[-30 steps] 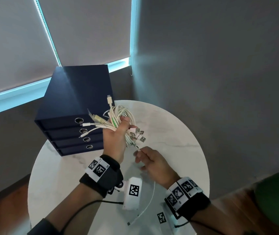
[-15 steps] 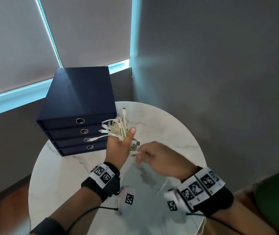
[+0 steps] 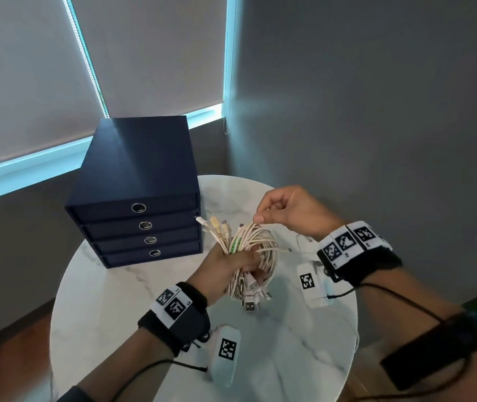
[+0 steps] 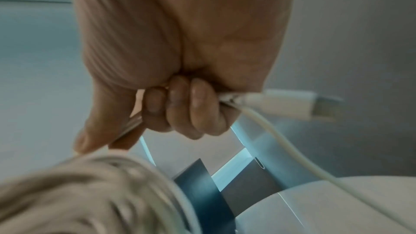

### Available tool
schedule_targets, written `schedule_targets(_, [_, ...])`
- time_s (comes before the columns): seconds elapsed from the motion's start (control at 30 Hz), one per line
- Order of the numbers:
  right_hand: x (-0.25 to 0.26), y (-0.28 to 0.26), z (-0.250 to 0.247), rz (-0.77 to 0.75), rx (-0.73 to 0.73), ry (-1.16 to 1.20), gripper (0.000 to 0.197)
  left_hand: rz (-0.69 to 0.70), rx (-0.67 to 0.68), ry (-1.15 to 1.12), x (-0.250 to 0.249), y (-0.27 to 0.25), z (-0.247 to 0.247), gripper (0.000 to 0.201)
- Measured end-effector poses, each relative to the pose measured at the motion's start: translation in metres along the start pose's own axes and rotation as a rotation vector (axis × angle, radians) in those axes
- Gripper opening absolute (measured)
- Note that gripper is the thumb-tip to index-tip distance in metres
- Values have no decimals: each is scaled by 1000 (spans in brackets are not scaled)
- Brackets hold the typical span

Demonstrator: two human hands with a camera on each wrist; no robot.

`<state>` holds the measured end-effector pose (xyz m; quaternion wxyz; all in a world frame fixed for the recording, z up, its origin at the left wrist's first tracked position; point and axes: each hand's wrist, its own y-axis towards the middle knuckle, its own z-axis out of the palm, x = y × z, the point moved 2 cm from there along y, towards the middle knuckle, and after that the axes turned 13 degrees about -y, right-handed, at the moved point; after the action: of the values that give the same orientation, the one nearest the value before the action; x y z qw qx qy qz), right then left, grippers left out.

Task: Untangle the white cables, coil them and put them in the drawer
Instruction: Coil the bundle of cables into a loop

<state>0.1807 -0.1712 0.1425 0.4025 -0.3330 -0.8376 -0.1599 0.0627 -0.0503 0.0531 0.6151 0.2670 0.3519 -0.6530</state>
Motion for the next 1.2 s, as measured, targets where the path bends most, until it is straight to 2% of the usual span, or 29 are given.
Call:
schedule_targets(0.1, [-16,-2,8,73,-68,105,8,4,30,-124,-6,0,1,9])
schedule_targets(0.2, [-39,2,21,155,-136,204,14,25,33,-164,-13,1,2,30])
schedule_targets(0.37, [-61,-1,46,253,-164,406,22,-45,24,-302,-20,0,4,35])
schedule_targets(0.47, [-69,-7,70,239,-175,428,28,-27,-7,-423,-24,3,5,19])
schedule_targets(0.53, [-70,-12,86,183,-189,435,16,26,-57,-423,-23,8,1,23])
schedule_targets(0.57, [-75,-14,95,163,-208,410,11,56,-103,-402,-22,11,-2,28])
schedule_targets(0.63, [-79,-21,108,172,-233,263,28,112,-214,-360,-19,16,-8,32])
schedule_targets(0.7, [-77,-29,121,176,-206,101,37,174,-316,-267,-18,19,-13,30])
schedule_targets(0.87, [-63,-45,134,97,-16,-173,28,344,-516,-27,-22,19,-14,15])
schedule_targets(0.93, [-53,-52,133,62,72,-239,28,400,-596,-10,-20,19,-18,5])
schedule_targets(1.03, [-33,-61,121,9,166,-424,28,451,-612,78,-16,20,-27,16])
schedule_targets(1.13, [-4,-60,98,-64,298,-560,24,430,-540,167,-8,15,-29,31])
schedule_targets(1.2, [13,-53,78,-106,315,-607,19,409,-457,182,-4,9,-23,42])
